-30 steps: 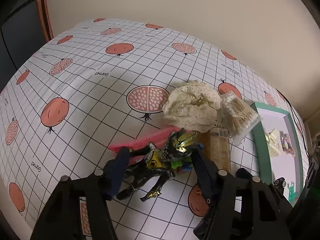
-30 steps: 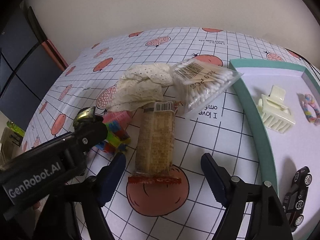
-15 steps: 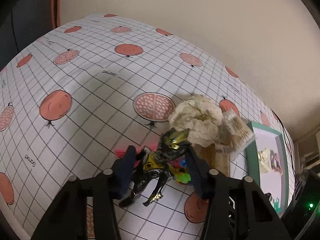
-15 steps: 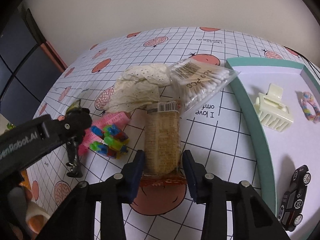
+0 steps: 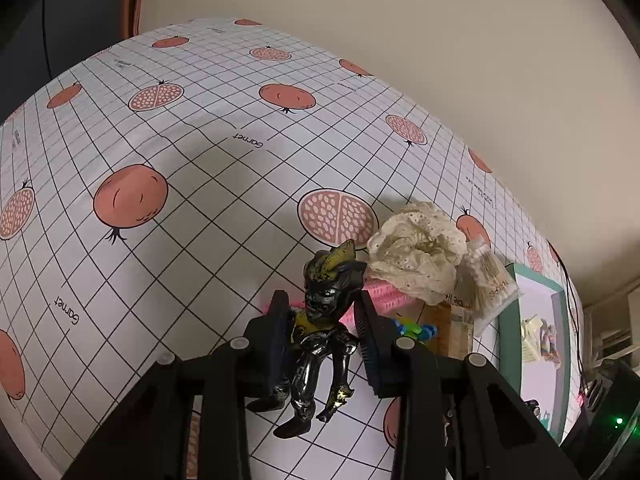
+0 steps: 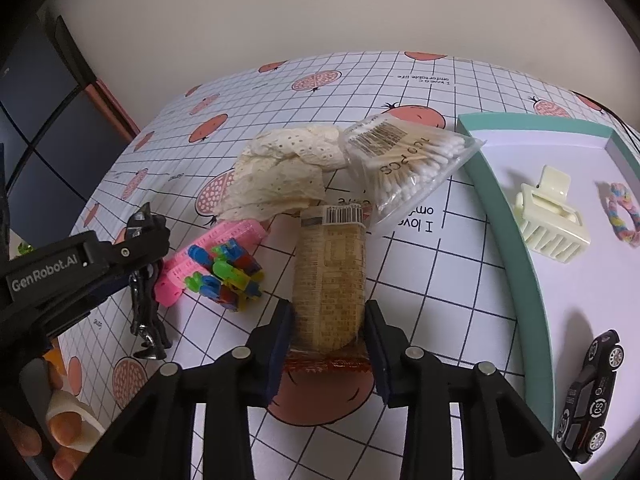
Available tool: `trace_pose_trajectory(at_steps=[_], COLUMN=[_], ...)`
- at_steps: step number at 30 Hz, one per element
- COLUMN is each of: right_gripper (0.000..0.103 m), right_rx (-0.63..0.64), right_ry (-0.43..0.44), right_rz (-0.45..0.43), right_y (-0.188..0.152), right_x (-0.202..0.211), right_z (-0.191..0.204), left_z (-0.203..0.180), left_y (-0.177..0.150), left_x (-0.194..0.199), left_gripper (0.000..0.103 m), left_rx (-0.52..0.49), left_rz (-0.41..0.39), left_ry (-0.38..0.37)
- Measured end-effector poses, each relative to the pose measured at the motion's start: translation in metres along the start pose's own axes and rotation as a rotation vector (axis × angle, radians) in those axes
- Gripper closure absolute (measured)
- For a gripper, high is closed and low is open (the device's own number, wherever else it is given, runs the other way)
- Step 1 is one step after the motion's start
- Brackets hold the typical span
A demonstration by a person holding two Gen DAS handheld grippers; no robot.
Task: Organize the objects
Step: 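Grasp the black action figure with the left tool while the right tool grasps the tan wafer packet, then carry the action figure and wafer packet over the white tray with both tools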
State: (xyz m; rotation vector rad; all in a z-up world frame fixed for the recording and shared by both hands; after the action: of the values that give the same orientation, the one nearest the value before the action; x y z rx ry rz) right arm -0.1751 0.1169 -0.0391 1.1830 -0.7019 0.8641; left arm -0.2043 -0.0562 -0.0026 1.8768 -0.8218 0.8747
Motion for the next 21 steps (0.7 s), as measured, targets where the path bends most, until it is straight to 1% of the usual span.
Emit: trace_pose_trajectory(at_steps=[5,7,15,21], right_gripper=[0.066,0.066,0.066,0.066], right_rx=[0.004,0.006,0.007,0.001], right_ry=[0.0,0.004,0.019,0.014], right_rz=[0.004,0.001,-0.047,-0.081], right_y=[0.0,0.0,0.007,0.01], right_x=[0.0,0.002,0.018,0.032], right_z=[0.001,0.001,0.002,-0.002], left_z=[0.003,0.004,0.003,0.001], left_y=[0.002,0.003,0.009,0.013], left_x=[0.003,0.005,0.02,0.033], left_gripper=[0.068,0.068,0.068,0.068], left_rx=[-0.002,0.0,-0.002,0.0], left_rz=[-0.009,-0.012,-0.051,-0.073], left_ry=[0.026,0.021,0.024,0.022])
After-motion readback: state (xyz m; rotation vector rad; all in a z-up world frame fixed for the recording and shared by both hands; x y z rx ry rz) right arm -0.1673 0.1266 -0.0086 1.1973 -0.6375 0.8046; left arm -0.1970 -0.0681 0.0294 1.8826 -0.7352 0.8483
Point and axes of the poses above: each gripper's, at about its wrist camera, not at the fingertips, and x roughly against the way its jaws point, z to its left, y to its top, the point moved 5 cm from there along -x, roughly the way its jaws point, and after that the axes turned 1 degree about x, right-handed, at the moved point
